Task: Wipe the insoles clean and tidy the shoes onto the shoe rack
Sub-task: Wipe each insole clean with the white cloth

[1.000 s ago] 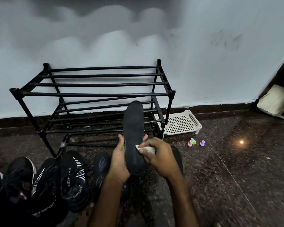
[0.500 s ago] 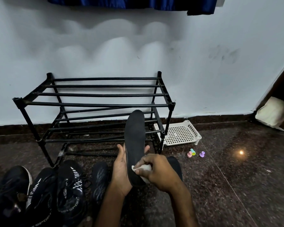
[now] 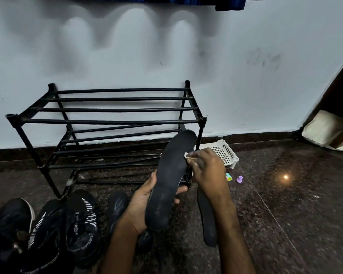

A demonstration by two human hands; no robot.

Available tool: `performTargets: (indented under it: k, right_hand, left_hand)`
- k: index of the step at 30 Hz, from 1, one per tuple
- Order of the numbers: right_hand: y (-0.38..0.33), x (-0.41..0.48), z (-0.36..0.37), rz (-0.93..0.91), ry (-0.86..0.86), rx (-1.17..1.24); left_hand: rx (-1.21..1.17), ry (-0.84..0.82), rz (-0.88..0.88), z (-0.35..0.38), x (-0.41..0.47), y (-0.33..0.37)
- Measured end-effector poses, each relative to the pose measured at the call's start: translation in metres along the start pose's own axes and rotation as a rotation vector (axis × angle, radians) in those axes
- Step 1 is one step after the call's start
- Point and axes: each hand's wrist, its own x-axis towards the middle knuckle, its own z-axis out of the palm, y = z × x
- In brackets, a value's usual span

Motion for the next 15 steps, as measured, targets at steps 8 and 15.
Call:
performTargets:
  k: [8,15]
  right_hand:
    - [0.008,-0.013,0.006,0.075,-0.111,-0.031]
    - [0.004,-0.021,-0.004,0.076,-0.381,0.173]
  left_hand:
    - [0.054,0.057,-0.025,0.0,0.002,-0.005]
    - [0.128,0.07,-0.019,-0.004,0.002,-0.007]
